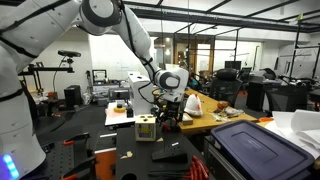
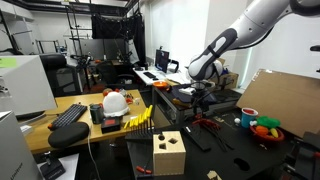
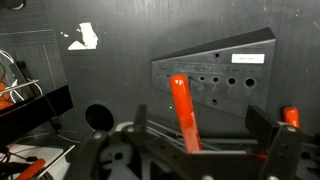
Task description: Move the red object to the next hole
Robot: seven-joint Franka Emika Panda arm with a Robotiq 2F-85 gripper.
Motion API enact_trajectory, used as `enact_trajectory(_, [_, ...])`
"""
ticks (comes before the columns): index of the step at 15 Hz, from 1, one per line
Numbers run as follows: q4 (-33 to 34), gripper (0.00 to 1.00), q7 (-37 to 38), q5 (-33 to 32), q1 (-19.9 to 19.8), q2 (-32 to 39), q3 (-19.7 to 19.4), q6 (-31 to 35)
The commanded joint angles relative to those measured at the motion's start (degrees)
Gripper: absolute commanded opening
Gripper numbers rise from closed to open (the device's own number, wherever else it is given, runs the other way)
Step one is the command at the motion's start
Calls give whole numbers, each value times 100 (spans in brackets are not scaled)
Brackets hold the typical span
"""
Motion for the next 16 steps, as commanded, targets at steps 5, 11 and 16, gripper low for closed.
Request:
enact_trajectory(5, [-125,100,8,65,40,-20,46,196])
enact_trajectory(11, [-205,100,38,-63,109,-3,-55,257])
enact_trajectory(16, [-282,100,-15,-121,122,-15,-64,350])
